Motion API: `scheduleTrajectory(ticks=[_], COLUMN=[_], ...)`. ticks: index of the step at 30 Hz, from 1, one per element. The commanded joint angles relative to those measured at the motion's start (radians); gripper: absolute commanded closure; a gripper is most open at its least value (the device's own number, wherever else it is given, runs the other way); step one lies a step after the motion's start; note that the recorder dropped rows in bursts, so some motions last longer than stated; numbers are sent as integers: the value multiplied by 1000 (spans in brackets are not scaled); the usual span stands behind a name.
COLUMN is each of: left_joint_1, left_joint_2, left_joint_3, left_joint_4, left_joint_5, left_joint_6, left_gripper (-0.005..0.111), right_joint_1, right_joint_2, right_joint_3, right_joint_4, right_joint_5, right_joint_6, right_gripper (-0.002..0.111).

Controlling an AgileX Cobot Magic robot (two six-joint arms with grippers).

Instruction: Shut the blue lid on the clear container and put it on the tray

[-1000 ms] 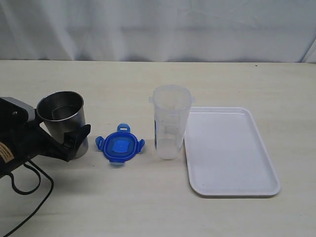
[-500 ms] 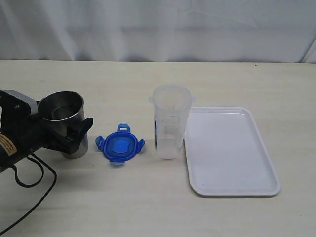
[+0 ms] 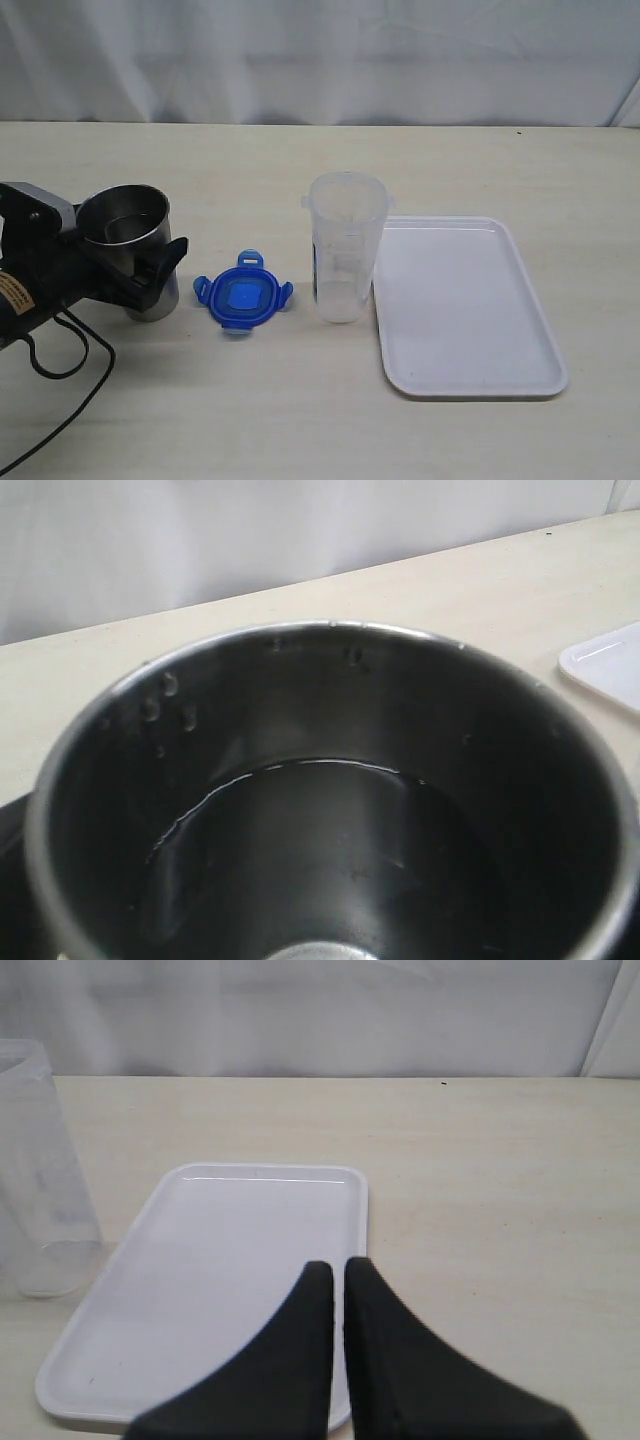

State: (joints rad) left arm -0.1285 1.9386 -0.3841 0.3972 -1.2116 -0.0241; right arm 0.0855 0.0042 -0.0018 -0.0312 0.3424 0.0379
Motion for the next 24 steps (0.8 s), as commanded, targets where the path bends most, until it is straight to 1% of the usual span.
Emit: scheduleTrajectory(ticks=[1,24], left_joint_1=[-1,-1], left_joint_2=[4,4], left_joint_3=[-2,-13], left_joint_4=[10,13], left_joint_5=[-10,-10], left_joint_6=[-6,-6], left_gripper=[4,4], right_joint_1=[-4,-4], right_joint_2=[-4,-4], right_joint_3=[2,2], right_joint_4=[-2,-2], right_joint_5=[1,1], right_joint_6=[0,0], right_gripper=[104,104])
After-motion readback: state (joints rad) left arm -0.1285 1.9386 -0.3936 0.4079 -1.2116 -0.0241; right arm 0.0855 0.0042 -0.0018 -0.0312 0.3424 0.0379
